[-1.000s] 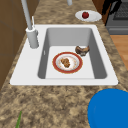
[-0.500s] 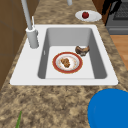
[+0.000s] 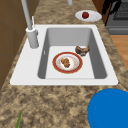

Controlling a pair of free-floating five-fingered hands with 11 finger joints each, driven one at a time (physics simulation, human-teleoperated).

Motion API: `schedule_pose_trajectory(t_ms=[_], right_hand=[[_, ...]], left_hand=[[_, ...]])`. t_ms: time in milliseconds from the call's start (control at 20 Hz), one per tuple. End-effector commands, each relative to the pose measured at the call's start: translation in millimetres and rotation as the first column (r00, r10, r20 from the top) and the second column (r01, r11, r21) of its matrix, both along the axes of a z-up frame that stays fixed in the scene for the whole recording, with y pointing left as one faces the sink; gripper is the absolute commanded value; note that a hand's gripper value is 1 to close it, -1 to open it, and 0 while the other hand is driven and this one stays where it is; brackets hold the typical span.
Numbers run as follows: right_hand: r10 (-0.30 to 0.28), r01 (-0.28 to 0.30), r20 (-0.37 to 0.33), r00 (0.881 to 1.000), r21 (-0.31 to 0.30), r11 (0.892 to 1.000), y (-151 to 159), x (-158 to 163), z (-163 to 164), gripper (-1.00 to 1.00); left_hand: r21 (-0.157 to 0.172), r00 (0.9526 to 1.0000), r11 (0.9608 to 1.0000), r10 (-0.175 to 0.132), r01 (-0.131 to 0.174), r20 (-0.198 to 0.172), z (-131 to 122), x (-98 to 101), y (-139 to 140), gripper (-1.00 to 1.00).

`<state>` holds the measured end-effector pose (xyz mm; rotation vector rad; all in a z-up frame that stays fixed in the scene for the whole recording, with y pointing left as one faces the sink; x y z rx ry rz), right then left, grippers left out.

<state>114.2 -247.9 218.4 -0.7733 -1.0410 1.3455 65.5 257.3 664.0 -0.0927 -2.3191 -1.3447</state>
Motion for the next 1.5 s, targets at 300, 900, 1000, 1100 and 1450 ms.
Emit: schedule_pose_trajectory(t_ms=[300,900,1000,1100,1450], right_hand=[[0.0,0.0,0.0,1.0,0.0,1.0,0.0,0.0,0.0,0.0],[0.0,0.0,0.0,1.0,0.0,1.0,0.0,0.0,0.0,0.0],[0.0,0.0,0.0,1.0,0.0,1.0,0.0,0.0,0.0,0.0],[0.0,0.0,0.0,1.0,0.0,1.0,0.0,0.0,0.0,0.0],[0.0,0.0,0.0,1.0,0.0,1.0,0.0,0.0,0.0,0.0]], left_hand=[[0.042,0.9998,0.9991,0.002,-0.001,-0.019,55.5,7.7,-43.4,1.0],[0.033,1.0,0.9995,0.0,0.001,-0.009,136.2,13.6,-91.0,1.0],[0.041,1.0,0.9992,0.0,0.001,-0.01,147.2,18.2,-101.0,1.0],[0.047,0.9999,0.9989,-0.007,0.008,-0.013,155.1,28.8,-110.2,1.0],[0.063,0.9996,0.998,0.005,-0.004,-0.026,185.6,66.7,-141.4,1.0]])
